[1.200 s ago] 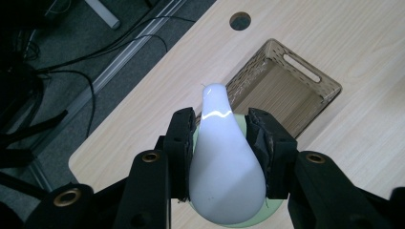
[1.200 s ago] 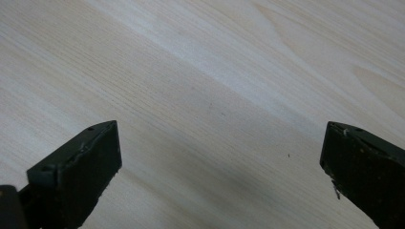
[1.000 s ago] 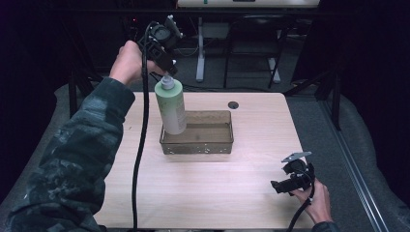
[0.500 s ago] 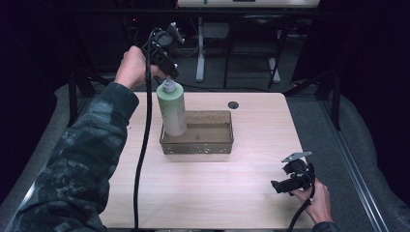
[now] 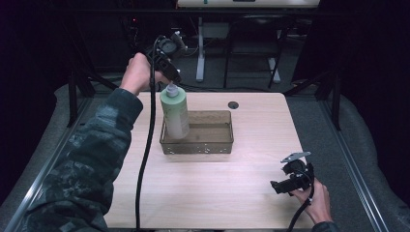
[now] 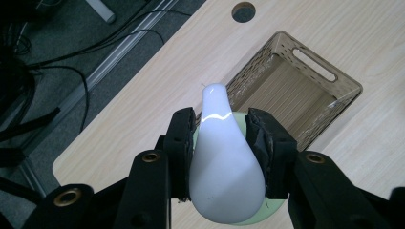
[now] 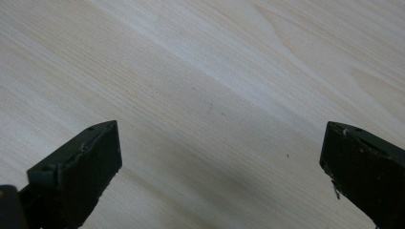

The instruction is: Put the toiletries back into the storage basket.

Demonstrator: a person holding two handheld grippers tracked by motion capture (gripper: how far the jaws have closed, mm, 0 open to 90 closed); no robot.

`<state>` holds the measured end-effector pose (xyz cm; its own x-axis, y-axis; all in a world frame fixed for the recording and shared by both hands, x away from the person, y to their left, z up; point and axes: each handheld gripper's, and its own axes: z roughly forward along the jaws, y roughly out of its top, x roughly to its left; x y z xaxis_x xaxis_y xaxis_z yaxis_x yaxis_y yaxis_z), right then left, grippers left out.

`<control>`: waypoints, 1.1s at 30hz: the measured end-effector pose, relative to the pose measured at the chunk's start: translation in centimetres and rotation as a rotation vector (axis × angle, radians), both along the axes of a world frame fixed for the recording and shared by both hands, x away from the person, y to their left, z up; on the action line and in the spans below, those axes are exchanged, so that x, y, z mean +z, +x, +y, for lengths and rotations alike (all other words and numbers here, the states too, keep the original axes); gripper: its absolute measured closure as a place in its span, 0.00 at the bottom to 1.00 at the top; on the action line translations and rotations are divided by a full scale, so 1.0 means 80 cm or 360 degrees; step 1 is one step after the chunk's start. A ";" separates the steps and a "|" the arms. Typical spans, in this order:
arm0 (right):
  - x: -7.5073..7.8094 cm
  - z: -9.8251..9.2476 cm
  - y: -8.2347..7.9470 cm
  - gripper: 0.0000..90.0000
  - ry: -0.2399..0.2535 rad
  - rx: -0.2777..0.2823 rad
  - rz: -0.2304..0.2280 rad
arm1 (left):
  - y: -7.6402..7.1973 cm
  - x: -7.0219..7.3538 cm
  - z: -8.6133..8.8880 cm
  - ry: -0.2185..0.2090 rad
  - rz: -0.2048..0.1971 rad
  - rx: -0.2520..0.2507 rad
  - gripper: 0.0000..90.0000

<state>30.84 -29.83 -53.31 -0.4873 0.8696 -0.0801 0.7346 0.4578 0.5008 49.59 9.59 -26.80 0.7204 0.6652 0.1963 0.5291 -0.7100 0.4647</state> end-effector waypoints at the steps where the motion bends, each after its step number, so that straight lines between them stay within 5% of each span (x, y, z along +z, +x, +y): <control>1: 0.000 0.000 0.000 0.00 0.0002 -0.0001 -0.0001 | 0.000 -0.001 0.001 -0.0008 0.0003 -0.0002 0.70; 33: 0.001 0.001 0.000 0.00 -0.0001 0.0003 0.0002 | -0.001 -0.038 0.015 -0.0024 0.0052 -0.0011 0.70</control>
<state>30.81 -29.75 -53.26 -0.4891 0.8685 -0.0801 0.7341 0.4596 0.4998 49.53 10.79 -29.83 0.7310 0.6628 0.1625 0.5393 -0.7070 0.4576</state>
